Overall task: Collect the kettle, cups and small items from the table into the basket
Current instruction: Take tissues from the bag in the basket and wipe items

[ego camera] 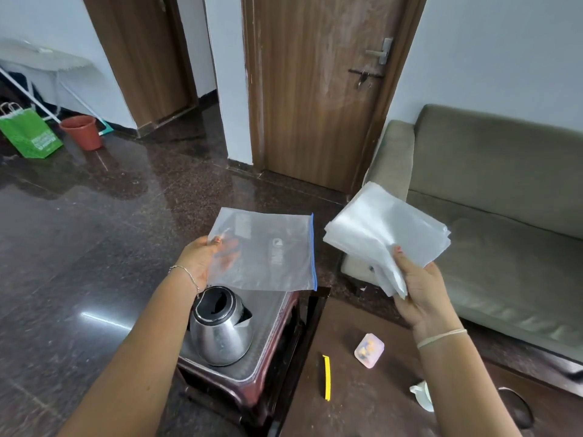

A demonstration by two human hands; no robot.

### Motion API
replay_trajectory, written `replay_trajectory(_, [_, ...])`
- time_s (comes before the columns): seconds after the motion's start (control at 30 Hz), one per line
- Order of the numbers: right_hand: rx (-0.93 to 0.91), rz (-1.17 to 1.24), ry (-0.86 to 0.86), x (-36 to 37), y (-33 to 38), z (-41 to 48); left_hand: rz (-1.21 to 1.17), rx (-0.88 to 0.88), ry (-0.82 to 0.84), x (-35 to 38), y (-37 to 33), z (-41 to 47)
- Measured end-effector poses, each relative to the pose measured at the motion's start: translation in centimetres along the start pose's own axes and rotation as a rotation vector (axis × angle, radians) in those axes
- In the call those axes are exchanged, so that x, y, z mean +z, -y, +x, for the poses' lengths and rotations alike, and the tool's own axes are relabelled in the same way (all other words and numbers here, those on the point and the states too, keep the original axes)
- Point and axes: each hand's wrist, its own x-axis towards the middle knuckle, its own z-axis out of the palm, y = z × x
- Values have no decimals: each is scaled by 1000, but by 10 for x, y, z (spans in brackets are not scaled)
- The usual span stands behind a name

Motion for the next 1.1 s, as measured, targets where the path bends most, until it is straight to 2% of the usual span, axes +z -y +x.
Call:
replay_trajectory(0.17, [201, 276, -23, 32, -39, 9, 39, -71, 28, -10, 9, 41])
replay_trajectory(0.33, [379, 403, -29, 73, -93, 23, 88, -156, 44, -20, 17, 85])
replay_trajectory(0.5, [458, 419, -105, 100, -142, 45, 177, -230, 136, -35, 33, 139])
replay_trajectory(0.67, [464, 522, -204, 107, -178, 72, 356, -267, 123, -54, 63, 198])
replay_trajectory(0.87, [444, 556, -236, 102, -210, 91, 756, -265, 146, -70, 106, 248])
replay_trajectory(0.97, [452, 565, -251, 100, -220, 95, 1068, -280, 196, -70, 119, 259])
replay_trajectory(1.1, [449, 579, -216, 104, -223, 98, 1491, -217, 242, -67, 131, 263])
